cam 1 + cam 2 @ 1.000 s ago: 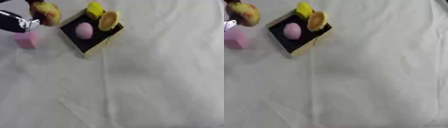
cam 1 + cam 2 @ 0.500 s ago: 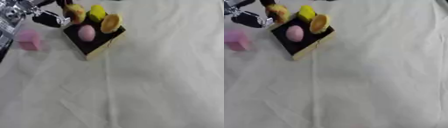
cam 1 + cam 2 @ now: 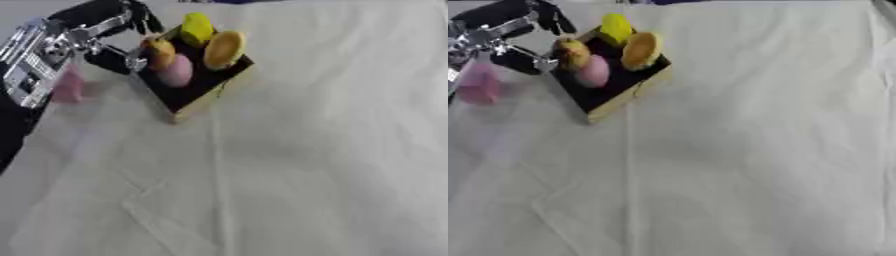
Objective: Pick up objects on the table and place them in the box.
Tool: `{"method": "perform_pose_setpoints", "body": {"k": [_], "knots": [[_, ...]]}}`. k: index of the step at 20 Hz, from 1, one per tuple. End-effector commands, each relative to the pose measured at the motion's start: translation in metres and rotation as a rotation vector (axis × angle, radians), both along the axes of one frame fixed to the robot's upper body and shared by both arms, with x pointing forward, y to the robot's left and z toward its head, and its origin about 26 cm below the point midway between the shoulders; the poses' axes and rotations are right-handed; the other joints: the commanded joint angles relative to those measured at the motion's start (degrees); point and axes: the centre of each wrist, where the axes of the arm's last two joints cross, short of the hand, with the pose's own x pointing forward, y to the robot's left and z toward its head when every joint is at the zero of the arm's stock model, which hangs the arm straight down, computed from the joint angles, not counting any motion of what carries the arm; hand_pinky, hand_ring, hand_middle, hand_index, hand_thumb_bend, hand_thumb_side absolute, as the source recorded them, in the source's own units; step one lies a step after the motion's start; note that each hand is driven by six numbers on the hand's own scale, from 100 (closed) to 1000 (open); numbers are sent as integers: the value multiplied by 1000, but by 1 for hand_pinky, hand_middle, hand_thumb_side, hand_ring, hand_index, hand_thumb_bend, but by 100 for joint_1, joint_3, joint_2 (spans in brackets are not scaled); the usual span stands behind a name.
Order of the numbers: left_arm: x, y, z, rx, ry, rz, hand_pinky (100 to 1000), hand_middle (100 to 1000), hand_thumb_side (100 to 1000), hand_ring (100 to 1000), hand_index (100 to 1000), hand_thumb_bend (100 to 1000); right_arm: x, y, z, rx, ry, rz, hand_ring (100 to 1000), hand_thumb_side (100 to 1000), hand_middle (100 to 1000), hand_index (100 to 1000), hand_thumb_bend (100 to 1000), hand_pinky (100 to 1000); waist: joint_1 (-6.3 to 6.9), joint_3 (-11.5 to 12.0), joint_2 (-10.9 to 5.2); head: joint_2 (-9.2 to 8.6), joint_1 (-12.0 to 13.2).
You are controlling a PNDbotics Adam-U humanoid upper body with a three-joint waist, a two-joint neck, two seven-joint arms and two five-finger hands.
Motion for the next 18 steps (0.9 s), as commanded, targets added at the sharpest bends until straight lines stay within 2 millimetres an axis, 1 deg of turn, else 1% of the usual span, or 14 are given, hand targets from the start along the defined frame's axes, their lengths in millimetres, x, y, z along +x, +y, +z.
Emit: {"method": "perform_pose_setpoints", "body": {"k": [1,3,6,7,8,9,11,12,13,14,15,16,18], "knots": [[-6,3,21,16,-63,2,807,821,100,823,967,326,-3,0,7,-15,-16,2,822,470,644,812,100,938,63,-7,-137,-35,-18],[-13,4,31,-9,-94,-7,796,809,100,815,959,303,-3,-1,6,-16,-12,0,822,470,644,812,100,938,66,12,-149,-20,-41],[-25,9,47,-49,-127,-16,791,790,100,811,920,265,-4,-2,6,-16,-9,-6,822,470,644,812,100,938,72,55,-174,-3,-85],[-29,11,52,-60,-132,-17,791,788,100,810,916,263,-4,-2,6,-16,-9,-7,822,470,644,812,100,938,72,67,-181,-3,-95],[-33,15,56,-66,-137,-14,788,765,100,800,887,260,-4,-2,6,-18,-9,-8,822,470,645,812,100,937,72,81,-189,0,-112],[-37,20,60,-68,-143,-8,786,757,100,797,878,263,-4,-3,6,-20,-9,-9,822,470,645,812,100,937,72,93,-196,7,-127],[-44,36,67,-57,-149,24,784,746,100,790,855,299,-5,-4,5,-25,-11,-15,822,470,645,812,100,937,80,122,-205,23,-150],[-48,44,69,-44,-150,48,789,750,100,794,834,347,-5,-5,5,-26,-12,-18,823,470,645,812,100,937,86,137,-208,24,-161],[-51,55,71,-24,-150,78,792,755,100,798,833,368,-6,-5,5,-27,-13,-21,823,470,645,812,100,937,93,151,-208,21,-170],[-54,65,72,1,-146,109,802,777,113,814,853,420,-6,-6,5,-29,-13,-24,823,470,645,812,100,937,101,166,-207,18,-180],[-57,76,72,30,-138,138,803,779,114,816,856,426,-6,-6,5,-31,-13,-26,823,470,645,812,100,937,106,178,-205,15,-184],[-59,85,71,57,-127,164,812,794,122,826,876,461,-6,-6,4,-32,-13,-28,823,470,645,812,100,937,110,190,-202,11,-188],[-63,104,68,104,-99,210,823,807,131,840,889,492,-6,-6,4,-34,-12,-30,824,470,645,812,100,937,112,207,-196,1,-181]]}}
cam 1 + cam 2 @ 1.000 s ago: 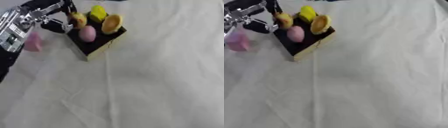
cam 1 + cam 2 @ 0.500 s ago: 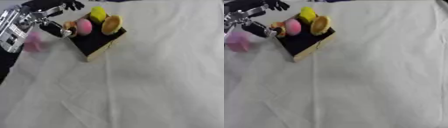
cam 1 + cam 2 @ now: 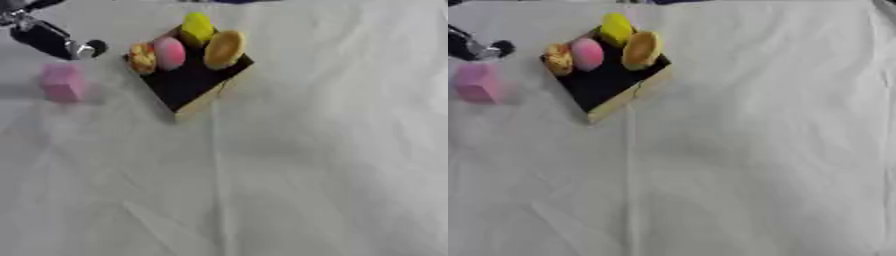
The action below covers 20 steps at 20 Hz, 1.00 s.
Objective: Pick up objects on the table and place them in the box.
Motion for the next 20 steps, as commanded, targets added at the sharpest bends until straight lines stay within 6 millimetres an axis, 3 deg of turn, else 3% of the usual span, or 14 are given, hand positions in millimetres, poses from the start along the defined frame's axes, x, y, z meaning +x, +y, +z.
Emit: {"method": "perform_pose_setpoints", "body": {"k": [1,7,20], "knots": [[-12,32,18,68,-10,80,825,808,131,842,890,491,-4,-2,13,-37,-33,-12,824,470,645,812,100,937,83,6,-189,-13,-4],[-6,53,4,45,138,88,824,806,110,846,866,421,-4,-2,11,-28,-34,-14,824,470,645,811,100,938,54,-16,-174,-46,89],[13,62,-3,46,220,163,857,837,100,876,895,551,-3,-1,8,-24,-18,-20,824,470,642,810,100,941,68,-64,-113,-127,227]]}}
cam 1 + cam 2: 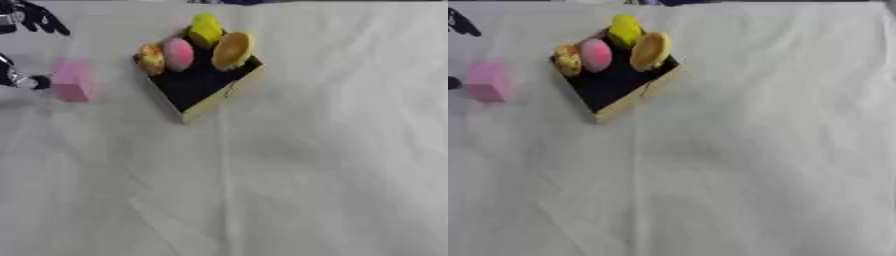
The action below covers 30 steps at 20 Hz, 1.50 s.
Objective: Pick up objects on the table and place them in the box.
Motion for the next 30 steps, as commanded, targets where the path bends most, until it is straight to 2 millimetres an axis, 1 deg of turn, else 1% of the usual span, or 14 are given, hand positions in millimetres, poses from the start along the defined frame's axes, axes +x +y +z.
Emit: {"method": "perform_pose_setpoints", "body": {"k": [1,3,7,11,16,17,18,19,23,28,29,30], "knots": [[3,9,11,26,-27,60,858,838,100,878,895,562,-3,0,8,-23,-20,-5,824,470,641,810,100,941,69,-12,-107,-72,38],[8,11,7,45,-26,86,858,839,100,877,894,579,-3,0,8,-24,-19,-3,824,470,641,810,100,941,68,-20,-92,-74,51],[14,15,-2,58,-25,109,855,837,100,873,892,571,-2,1,7,-28,-18,-1,825,470,641,810,100,942,60,-38,-55,-84,60],[20,15,-10,52,-11,115,851,833,100,869,890,538,-2,1,7,-28,-21,0,825,470,640,810,100,942,48,-55,-16,-97,74],[24,12,-12,27,6,107,847,828,100,866,890,503,-2,2,6,-28,-19,-2,826,470,640,810,100,943,50,-61,22,-111,86],[24,11,-12,21,9,105,846,827,144,865,892,488,-2,2,6,-28,-18,-2,826,470,639,810,100,944,51,-60,28,-116,88],[25,11,-12,14,12,102,846,827,155,865,892,486,-2,2,6,-28,-17,-2,826,470,639,810,100,944,52,-59,32,-119,90],[25,10,-12,10,17,101,847,828,187,865,895,490,-2,2,6,-28,-16,-3,826,470,639,810,100,944,54,-59,37,-121,91],[26,9,-12,0,29,100,846,827,230,865,894,483,-2,2,5,-26,-12,-5,826,470,639,809,100,945,57,-60,48,-131,98],[27,9,-14,-3,41,110,846,827,238,865,893,483,-2,3,5,-25,-11,-4,826,470,638,809,100,945,57,-68,58,-144,104],[27,9,-14,-2,43,112,849,825,249,868,895,500,-2,3,4,-25,-11,-5,826,470,638,809,100,945,58,-70,60,-142,103],[28,10,-16,6,57,123,851,827,234,869,896,504,-2,3,4,-24,-10,-6,826,470,638,809,100,946,62,-79,68,-136,104]]}}
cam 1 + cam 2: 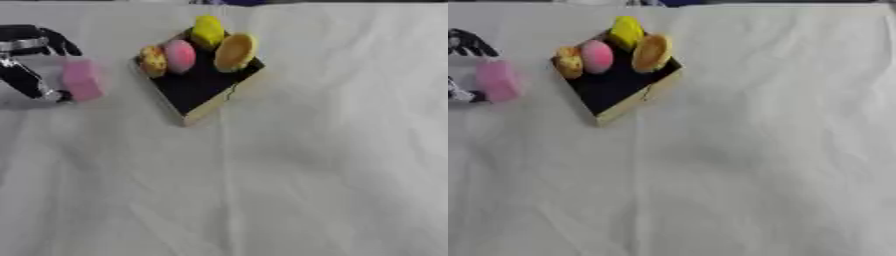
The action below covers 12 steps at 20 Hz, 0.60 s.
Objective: Pick up objects on the table and place them in the box.
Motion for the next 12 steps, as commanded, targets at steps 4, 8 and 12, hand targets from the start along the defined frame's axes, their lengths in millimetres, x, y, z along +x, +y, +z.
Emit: {"method": "perform_pose_setpoints", "body": {"k": [4,8,12], "knots": [[0,3,17,34,18,30,856,831,231,873,899,501,-3,0,6,-23,-14,-3,827,470,637,809,100,946,74,-12,-20,-74,18],[0,0,20,50,62,21,867,839,270,881,908,535,-3,0,5,-23,-9,-5,827,470,637,809,100,947,88,-15,-32,-66,16],[-2,-2,28,64,72,21,877,847,344,888,916,569,-3,0,4,-23,-2,-7,827,470,635,809,100,948,115,-6,-56,-53,15]]}}
